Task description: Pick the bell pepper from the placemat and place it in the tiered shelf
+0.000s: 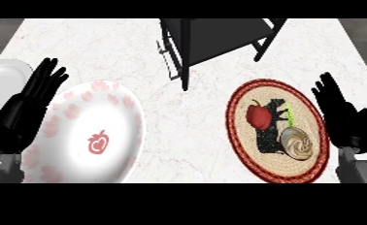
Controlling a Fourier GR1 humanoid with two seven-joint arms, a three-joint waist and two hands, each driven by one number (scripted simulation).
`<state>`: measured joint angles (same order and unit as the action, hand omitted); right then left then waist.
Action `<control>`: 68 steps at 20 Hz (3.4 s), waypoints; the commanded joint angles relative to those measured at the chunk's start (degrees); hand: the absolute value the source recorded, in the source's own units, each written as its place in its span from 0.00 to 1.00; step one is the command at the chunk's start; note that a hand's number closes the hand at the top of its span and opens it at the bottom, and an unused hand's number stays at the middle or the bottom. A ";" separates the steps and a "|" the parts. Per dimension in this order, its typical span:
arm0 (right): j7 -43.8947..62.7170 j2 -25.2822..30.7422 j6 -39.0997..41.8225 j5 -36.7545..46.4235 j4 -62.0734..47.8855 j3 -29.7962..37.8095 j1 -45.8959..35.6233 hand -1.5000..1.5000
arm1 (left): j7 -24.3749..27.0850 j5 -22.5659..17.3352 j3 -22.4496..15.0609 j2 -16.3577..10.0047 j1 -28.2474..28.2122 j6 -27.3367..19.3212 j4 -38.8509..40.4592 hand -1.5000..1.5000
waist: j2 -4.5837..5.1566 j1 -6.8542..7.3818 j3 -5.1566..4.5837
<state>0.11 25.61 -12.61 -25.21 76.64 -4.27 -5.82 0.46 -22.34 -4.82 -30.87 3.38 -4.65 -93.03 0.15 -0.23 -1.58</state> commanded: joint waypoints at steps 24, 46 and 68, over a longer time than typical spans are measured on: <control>25.41 16.21 -30.54 41.65 54.31 -9.74 40.98 0.00 | -12.36 0.09 -3.81 9.05 -4.44 -4.89 14.42 0.50 | 0.02 -0.76 1.18; 81.18 10.24 -4.28 64.58 44.18 -14.86 6.36 0.00 | -15.32 2.62 -5.19 10.72 1.99 -4.24 15.43 0.50 | 0.82 3.89 1.23; 84.02 -20.46 8.64 89.13 20.58 -16.15 -8.26 0.00 | -15.75 5.14 -3.94 12.46 -0.06 -7.04 15.43 0.50 | -0.08 0.28 1.49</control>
<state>71.43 10.04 -8.37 60.13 99.17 -20.30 -10.60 -14.51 -18.76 -6.34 -22.17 2.61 -9.57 -79.89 -0.29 0.90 0.42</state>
